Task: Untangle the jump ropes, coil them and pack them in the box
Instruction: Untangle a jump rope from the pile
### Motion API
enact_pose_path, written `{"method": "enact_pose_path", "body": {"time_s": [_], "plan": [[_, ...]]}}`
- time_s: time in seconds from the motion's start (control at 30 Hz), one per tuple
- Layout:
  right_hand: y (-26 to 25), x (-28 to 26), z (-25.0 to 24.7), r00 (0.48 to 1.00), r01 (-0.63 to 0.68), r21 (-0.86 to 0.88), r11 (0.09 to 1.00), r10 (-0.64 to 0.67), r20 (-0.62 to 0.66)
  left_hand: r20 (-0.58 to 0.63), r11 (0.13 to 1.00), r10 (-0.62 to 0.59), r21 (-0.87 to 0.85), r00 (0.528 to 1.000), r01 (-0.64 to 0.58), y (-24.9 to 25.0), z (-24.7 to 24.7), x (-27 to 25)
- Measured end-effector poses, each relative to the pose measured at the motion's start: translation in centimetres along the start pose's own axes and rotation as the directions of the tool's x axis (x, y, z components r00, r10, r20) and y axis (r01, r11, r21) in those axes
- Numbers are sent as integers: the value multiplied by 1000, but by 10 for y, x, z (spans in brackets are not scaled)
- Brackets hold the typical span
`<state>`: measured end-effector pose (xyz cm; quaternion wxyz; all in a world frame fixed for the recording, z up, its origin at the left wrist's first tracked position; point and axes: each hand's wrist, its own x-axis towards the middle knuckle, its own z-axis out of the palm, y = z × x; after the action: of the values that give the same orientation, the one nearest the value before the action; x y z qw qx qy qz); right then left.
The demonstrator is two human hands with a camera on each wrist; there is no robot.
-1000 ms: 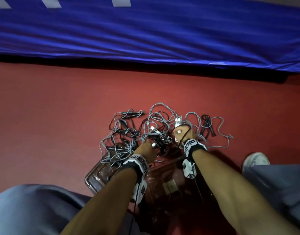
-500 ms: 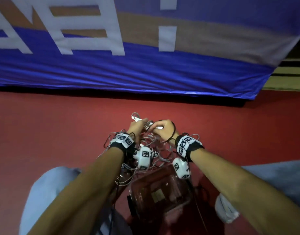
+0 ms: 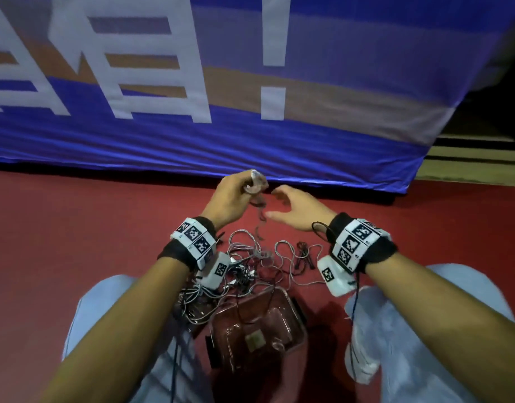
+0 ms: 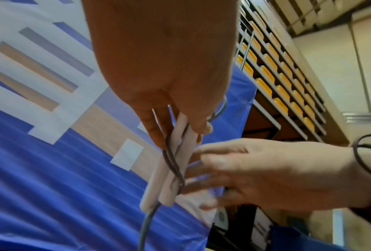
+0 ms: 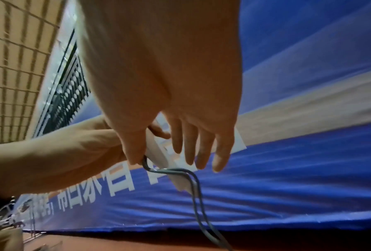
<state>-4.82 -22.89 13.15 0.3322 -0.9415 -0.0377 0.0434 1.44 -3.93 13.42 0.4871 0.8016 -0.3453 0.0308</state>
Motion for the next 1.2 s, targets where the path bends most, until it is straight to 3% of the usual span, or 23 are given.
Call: {"method": "enact_pose_path", "body": {"time_s": [0.17,0.27,0.37,0.5,0.6,0.83,1.0,1.2], "plan": [[-13,7,-9,981,48,199,979,-9,-192,15,990,140,-31,990,-139,12,-4,-2],[-9,9,-3,982,51,277,959,2,-187,49,980,196,18,979,-197,13,2,0],[-12,12,0,981,51,212,976,-9,-194,96,956,225,170,970,-238,15,10,2],[-14,11,-5,953,151,-47,987,-158,-259,75,969,186,150,980,-196,16,12,7],[-13,9,-17,948,103,-329,939,-193,-253,-3,974,170,152,985,-167,14,13,11],[-6,2,-34,927,176,-547,819,-325,-188,-89,988,20,152,996,-7,10,13,15],[-5,-3,-40,951,244,-391,887,-297,-80,-139,996,-91,2,986,92,11,12,15],[-7,-6,-39,946,294,-314,903,-321,-37,-202,956,-244,-213,949,200,6,8,19]]}}
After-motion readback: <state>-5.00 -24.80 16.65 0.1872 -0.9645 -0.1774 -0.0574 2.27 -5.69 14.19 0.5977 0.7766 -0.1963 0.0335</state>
